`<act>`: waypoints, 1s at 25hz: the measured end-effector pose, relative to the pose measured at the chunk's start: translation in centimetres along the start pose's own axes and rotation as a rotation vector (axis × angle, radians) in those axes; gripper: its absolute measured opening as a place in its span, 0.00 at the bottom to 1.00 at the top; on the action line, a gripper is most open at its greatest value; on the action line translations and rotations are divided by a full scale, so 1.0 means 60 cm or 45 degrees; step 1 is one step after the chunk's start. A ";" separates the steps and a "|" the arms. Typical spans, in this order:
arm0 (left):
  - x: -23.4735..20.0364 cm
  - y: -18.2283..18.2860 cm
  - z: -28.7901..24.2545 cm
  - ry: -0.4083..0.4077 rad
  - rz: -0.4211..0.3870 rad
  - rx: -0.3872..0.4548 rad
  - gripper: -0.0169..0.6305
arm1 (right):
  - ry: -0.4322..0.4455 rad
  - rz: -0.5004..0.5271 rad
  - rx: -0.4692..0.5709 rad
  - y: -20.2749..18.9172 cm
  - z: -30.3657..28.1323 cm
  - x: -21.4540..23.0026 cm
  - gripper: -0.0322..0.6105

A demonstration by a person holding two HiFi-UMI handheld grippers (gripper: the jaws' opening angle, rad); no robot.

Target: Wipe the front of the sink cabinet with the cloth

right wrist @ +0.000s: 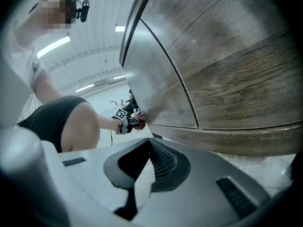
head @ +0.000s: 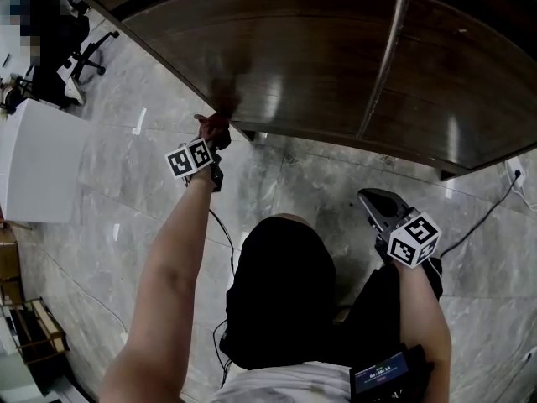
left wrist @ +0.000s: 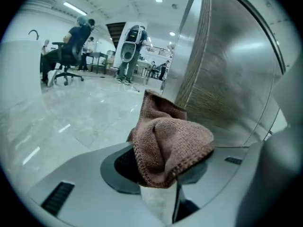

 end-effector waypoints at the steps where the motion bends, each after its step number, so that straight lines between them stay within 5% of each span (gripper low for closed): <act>1: -0.002 0.004 0.003 -0.004 -0.001 0.017 0.24 | -0.007 0.006 -0.006 -0.002 -0.002 0.002 0.07; 9: 0.073 0.068 0.051 -0.167 -0.158 0.114 0.24 | 0.015 0.016 -0.007 -0.011 -0.029 0.002 0.07; 14: 0.176 0.130 0.105 -0.340 -0.316 0.150 0.24 | 0.046 0.010 0.052 0.005 -0.039 -0.009 0.07; 25: 0.444 0.238 0.194 -0.755 -0.477 0.243 0.24 | 0.040 0.043 0.185 0.043 -0.021 -0.018 0.07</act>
Point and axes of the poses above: the fingertips, and each gripper's own axes: z backward along the fingers, x to its right, y out of its top, the point moved 5 cm from there along z, backward along the fingers, and after that the axes turned 9 degrees about x, right-handed, at the moved point
